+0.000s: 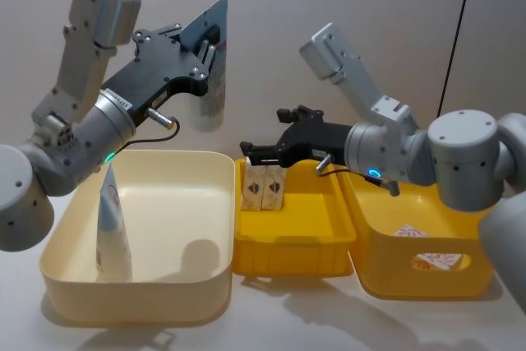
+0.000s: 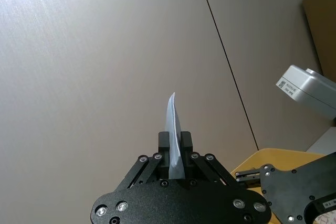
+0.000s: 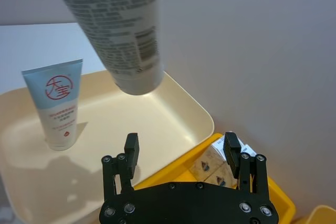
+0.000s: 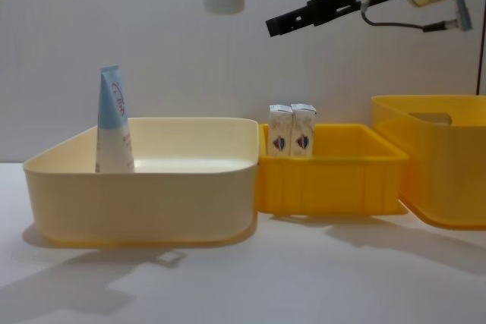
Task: Bimanual collaborative sorting of washing and personal care products
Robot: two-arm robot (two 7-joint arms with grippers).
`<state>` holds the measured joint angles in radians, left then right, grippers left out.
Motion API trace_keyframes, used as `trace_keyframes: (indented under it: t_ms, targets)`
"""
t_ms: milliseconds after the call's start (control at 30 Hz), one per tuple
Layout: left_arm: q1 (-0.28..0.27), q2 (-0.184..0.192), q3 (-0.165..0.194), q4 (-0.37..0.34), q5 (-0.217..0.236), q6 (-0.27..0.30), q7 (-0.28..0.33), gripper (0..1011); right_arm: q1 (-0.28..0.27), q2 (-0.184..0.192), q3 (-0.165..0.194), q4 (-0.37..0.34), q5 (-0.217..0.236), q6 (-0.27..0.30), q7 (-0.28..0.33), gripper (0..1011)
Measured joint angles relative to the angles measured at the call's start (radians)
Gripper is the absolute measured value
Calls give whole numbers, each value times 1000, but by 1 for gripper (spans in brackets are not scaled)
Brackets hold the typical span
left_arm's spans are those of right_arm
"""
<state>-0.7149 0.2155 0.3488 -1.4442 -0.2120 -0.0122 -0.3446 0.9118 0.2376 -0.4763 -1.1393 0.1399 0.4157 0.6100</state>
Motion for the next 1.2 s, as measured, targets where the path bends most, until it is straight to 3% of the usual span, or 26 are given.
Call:
trace_keyframes:
  t_ms: [467,733,1200]
  targets:
    - [-10,-2,2,21,-1,-4,-6,125,129,-17,-81,189,12,-145,202,1001]
    - [-12,-2,3,27,-7,-4,-10,125,173,-32,-104,250,11,-194,227,1001]
    - [-6,2,4,25,-16,-1,-12,124,200,-48,-117,281,14,-229,216,1001]
